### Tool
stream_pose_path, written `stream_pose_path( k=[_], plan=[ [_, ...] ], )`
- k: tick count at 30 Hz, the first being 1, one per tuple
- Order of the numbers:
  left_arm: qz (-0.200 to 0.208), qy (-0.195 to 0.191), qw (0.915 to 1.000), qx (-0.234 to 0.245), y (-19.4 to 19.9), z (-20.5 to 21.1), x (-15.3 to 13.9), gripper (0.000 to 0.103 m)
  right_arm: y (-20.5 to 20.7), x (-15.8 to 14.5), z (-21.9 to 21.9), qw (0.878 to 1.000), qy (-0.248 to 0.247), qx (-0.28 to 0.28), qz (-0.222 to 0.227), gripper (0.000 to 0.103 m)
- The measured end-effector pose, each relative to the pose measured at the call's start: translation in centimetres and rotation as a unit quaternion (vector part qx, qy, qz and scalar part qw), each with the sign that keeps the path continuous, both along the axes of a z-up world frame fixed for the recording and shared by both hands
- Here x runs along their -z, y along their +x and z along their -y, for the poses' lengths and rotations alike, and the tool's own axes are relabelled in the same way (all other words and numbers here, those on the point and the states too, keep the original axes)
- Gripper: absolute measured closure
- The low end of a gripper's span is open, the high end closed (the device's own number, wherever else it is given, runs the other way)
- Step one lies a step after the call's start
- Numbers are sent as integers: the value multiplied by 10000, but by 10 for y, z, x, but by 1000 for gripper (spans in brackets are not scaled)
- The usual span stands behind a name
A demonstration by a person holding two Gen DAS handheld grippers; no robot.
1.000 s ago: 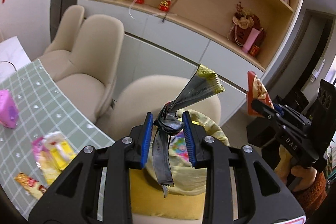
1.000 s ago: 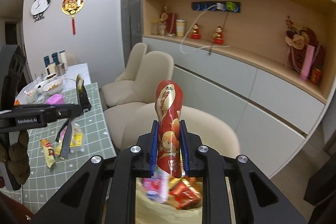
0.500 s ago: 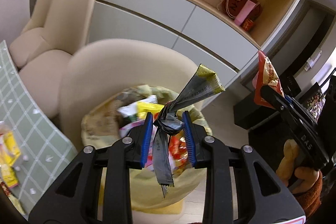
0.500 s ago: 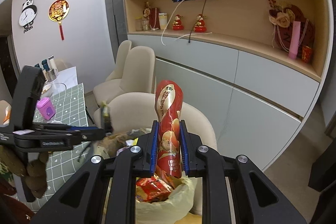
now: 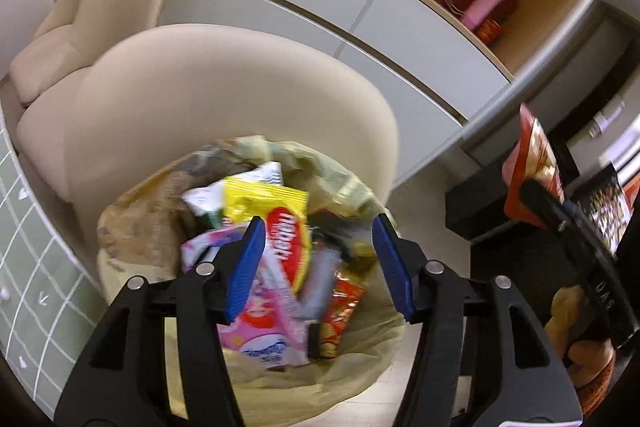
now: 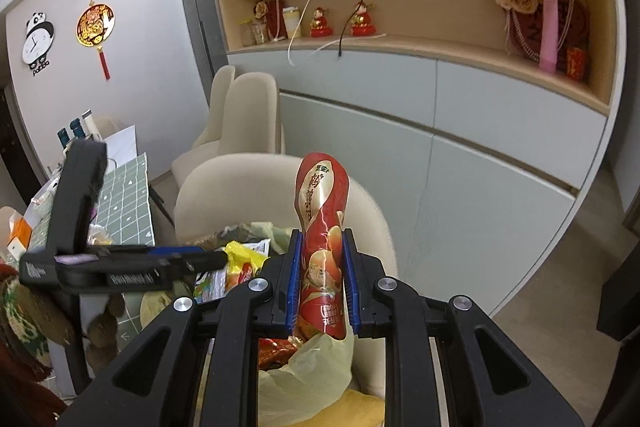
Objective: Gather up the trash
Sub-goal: 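Carry the ribbon and chip bag to the bin and open both tools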
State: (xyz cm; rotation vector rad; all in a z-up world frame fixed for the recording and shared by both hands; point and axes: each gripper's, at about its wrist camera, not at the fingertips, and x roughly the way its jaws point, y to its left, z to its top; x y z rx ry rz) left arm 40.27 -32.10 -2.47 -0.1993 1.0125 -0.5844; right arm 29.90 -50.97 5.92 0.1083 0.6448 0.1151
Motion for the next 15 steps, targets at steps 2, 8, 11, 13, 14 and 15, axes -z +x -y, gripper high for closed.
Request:
stream_pose_path(
  k=[2, 8, 11, 13, 14, 15],
  plan=[
    [-7, 6, 9998, -185, 1, -13, -4, 50, 5, 8, -6, 9999, 49, -125, -91, 84],
    [397, 223, 9966, -681, -19, -60, -25, 50, 28, 32, -43, 9968, 118, -699, -379, 84],
    [527, 346, 9939, -903, -31, -80, -32, 50, 40, 47, -66, 9928, 213, -1024, -579, 84],
    [563, 390, 9924, -1021, -38, -92, -35, 50, 46, 57, -81, 9889, 328, -1259, -714, 84],
    [568, 404, 9915, -1101, -42, -100, -36, 50, 48, 62, -88, 9871, 346, -1354, -777, 84],
    [561, 405, 9910, -1146, -45, -105, -36, 50, 52, 69, -97, 9846, 315, -1477, -884, 84]
  ],
)
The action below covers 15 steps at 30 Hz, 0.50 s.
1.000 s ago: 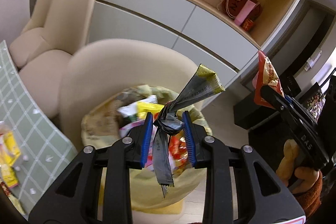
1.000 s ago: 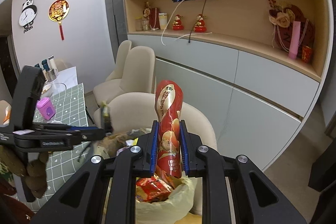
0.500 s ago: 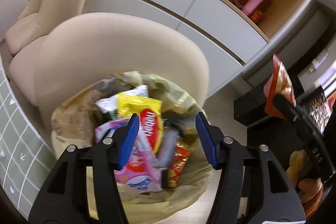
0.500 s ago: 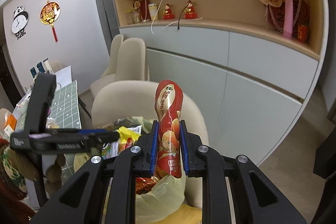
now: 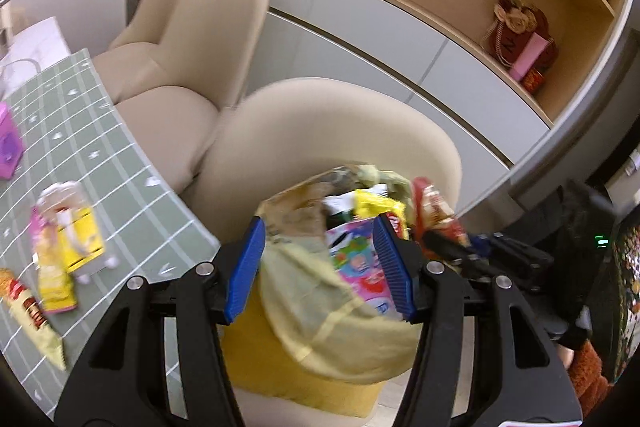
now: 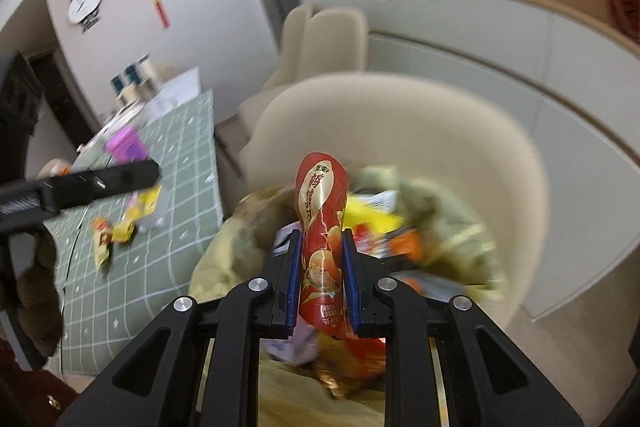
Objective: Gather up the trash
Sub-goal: 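Carry the ribbon and chip bag to the bin and open both tools, then return both tools to the table toward the remaining wrappers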
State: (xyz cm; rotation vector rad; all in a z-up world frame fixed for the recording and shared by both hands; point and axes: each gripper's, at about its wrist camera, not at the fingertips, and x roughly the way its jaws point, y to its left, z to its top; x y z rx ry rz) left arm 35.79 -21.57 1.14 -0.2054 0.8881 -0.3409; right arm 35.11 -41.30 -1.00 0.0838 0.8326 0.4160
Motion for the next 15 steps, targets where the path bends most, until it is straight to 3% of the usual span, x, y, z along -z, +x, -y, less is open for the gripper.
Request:
stream_pose_path(
  k=[5, 8, 12, 15],
  plan=[
    [-8, 21, 9997, -250, -12, -24, -2, 50, 24, 46, -28, 9938, -845, -220, -687, 84],
    [45, 48, 9994, -344, -20, -36, -5, 50, 35, 59, -23, 9917, -838, -80, -970, 84],
    [44, 35, 9990, -435, -26, -48, -4, 50, 33, 52, -18, 9938, -609, -1, -930, 83],
    [8, -12, 9989, -471, -29, -56, -2, 50, 23, 45, -16, 9953, -504, 68, -819, 64]
  ],
)
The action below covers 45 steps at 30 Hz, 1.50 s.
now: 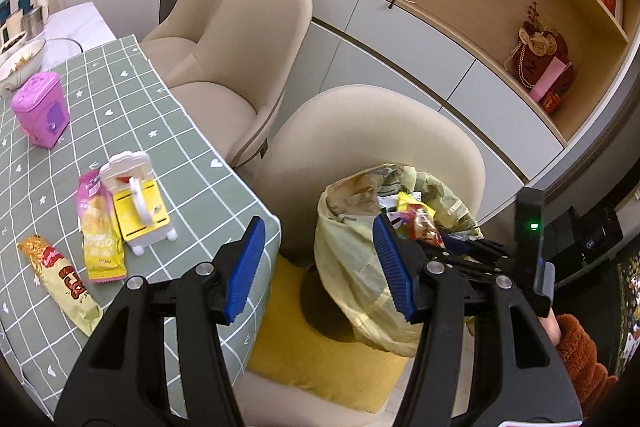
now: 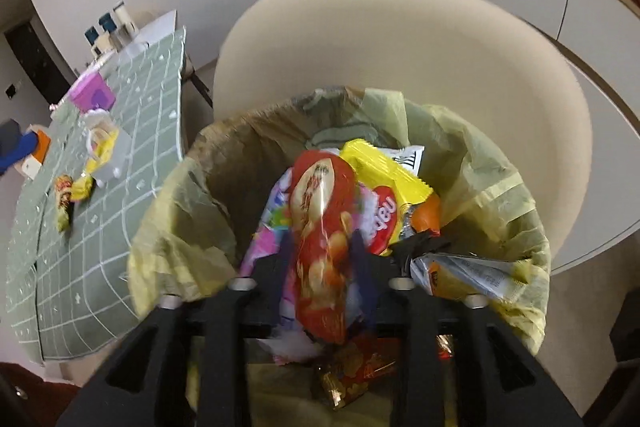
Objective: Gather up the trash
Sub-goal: 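Return both tools to the table toward the remaining wrappers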
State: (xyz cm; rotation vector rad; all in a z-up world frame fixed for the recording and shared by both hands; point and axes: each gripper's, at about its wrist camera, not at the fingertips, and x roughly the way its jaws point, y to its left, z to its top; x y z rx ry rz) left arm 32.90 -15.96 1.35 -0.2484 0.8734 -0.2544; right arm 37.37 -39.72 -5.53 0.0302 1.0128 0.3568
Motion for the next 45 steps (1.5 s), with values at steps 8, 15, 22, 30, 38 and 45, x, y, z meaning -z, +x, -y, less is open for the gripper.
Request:
stream_pose_path(
  k=[8, 15, 22, 30, 38, 45],
  plan=[
    [12, -106, 9999, -30, -9, -26, 4, 48, -29, -34, 3, 9984, -122, 257, 497, 51],
    [147, 6, 9990, -426, -27, -78, 4, 48, -55, -75, 1, 9927, 305, 562, 1026, 49],
    [168, 257, 9902, -1363, -60, -175, 14, 48, -72, -102, -46, 9850, 818, 322, 1482, 45],
    [-191, 319, 9754, -2175, -96, -254, 40, 48, -77, -98, -134, 9880, 679, -487, 1296, 44],
    [-203, 241, 9745, -2222, -115, -277, 48, 48, -81, -83, -210, 9880, 382, -1137, 973, 44],
    [-315, 185, 9762, -2137, -124, -301, 55, 48, -74, -55, -276, 9849, 245, -1593, 637, 46]
  ],
)
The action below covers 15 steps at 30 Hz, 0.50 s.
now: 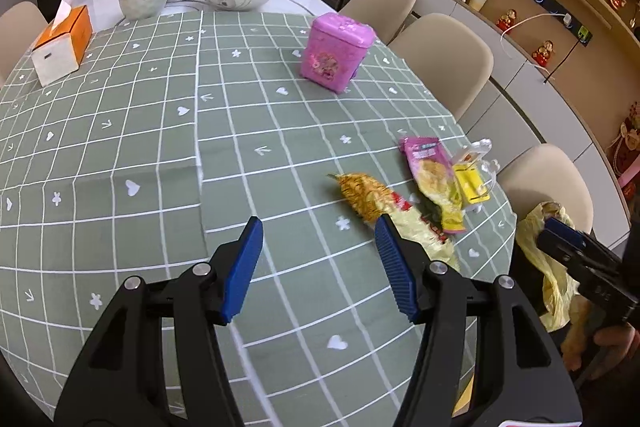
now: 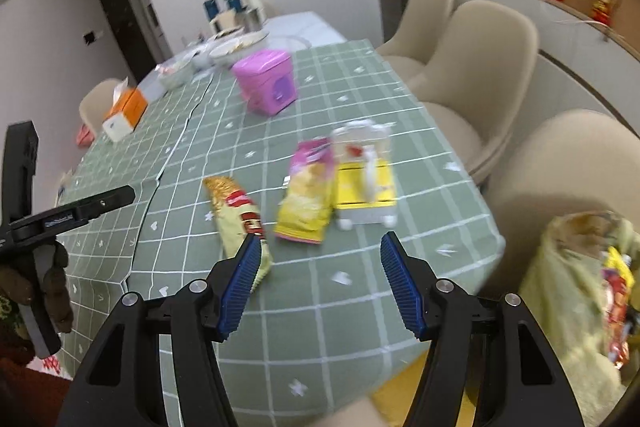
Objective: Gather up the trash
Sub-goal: 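Return both tools to the table toward the remaining wrappers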
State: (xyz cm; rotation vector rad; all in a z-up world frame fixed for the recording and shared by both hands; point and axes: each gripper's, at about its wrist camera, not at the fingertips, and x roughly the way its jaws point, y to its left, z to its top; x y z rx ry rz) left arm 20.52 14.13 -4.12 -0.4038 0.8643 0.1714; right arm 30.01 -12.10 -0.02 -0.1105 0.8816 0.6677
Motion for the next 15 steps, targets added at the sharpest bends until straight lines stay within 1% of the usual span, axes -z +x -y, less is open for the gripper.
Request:
stream_pose_path(
  k=[2, 4, 6, 10, 12, 13, 15],
  plan=[
    [-57, -7, 10000, 12, -1, -6, 3, 48, 4, 13, -21, 9996, -276, -16, -50, 63],
    [-139, -24, 9999, 15, -3, -15, 8, 48, 10, 25, -36, 9988, -490, 57, -61, 69],
    [-196, -77, 9998, -17, -5, -25, 13, 48, 18, 36, -46, 9980, -603, 197, -52, 69],
    [-301, -173, 9994, -32, -11, -44, 22, 48, 35, 52, -55, 9973, -423, 550, -238, 68],
    [-357, -207, 9991, 6, -13, -53, 26, 48, 44, 63, -60, 9956, -283, 689, -562, 68],
    [-381, -214, 9990, 25, -14, -56, 28, 48, 46, 68, -64, 9948, -216, 767, -637, 68],
    [-421, -233, 9988, 55, -14, -64, 32, 48, 45, 72, -71, 9944, -228, 837, -597, 68]
  ],
)
